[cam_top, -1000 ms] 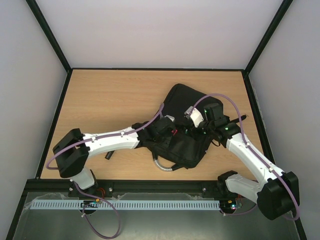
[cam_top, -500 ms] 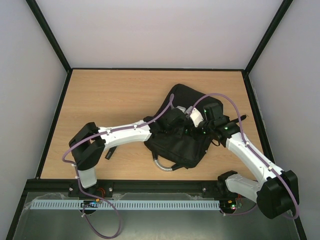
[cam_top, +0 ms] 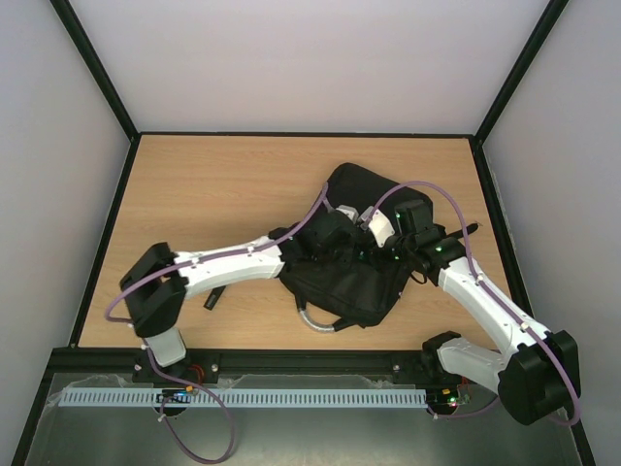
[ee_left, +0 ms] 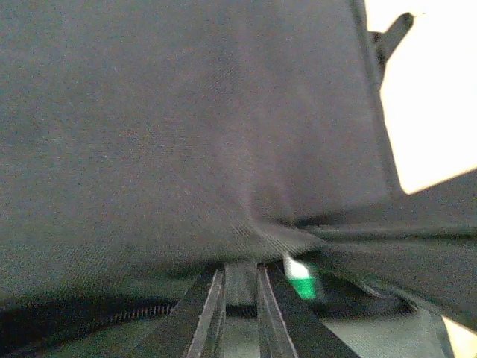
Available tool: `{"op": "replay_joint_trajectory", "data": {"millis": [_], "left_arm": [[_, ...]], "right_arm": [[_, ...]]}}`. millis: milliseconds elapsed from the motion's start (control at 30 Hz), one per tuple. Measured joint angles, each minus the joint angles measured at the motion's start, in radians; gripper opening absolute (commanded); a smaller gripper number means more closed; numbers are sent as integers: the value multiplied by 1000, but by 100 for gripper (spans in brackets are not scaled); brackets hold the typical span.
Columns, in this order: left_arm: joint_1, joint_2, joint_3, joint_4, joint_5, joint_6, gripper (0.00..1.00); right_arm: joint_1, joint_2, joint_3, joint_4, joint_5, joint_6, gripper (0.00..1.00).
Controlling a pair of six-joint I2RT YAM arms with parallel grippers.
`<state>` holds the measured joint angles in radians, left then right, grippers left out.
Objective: Pack the student bag
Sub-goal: Place the stationery in the student bag, then pick up the stationery from the center of the board.
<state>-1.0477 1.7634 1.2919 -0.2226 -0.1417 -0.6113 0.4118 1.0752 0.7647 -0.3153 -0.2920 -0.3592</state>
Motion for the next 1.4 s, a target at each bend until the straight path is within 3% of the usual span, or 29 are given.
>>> {"op": "replay_joint_trajectory", "data": {"millis": [267, 500, 833, 1067, 1400], "left_arm": [[-33, -283, -88, -89, -32, -12, 42], [-14, -428, -288, -216, -132, -61, 61], [198, -641, -550, -360, -138, -212, 74], [384, -735, -629, -383, -92, -239, 77], [454, -739, -685, -391, -77, -251, 84]], "right_arm": [[0, 0, 0, 0, 0, 0, 1], [0, 0, 0, 0, 0, 0, 1], [0, -1, 0, 0, -3, 0, 1], [0, -2, 0, 0, -3, 0, 1], [0, -8, 0, -1, -2, -1, 1]]}}
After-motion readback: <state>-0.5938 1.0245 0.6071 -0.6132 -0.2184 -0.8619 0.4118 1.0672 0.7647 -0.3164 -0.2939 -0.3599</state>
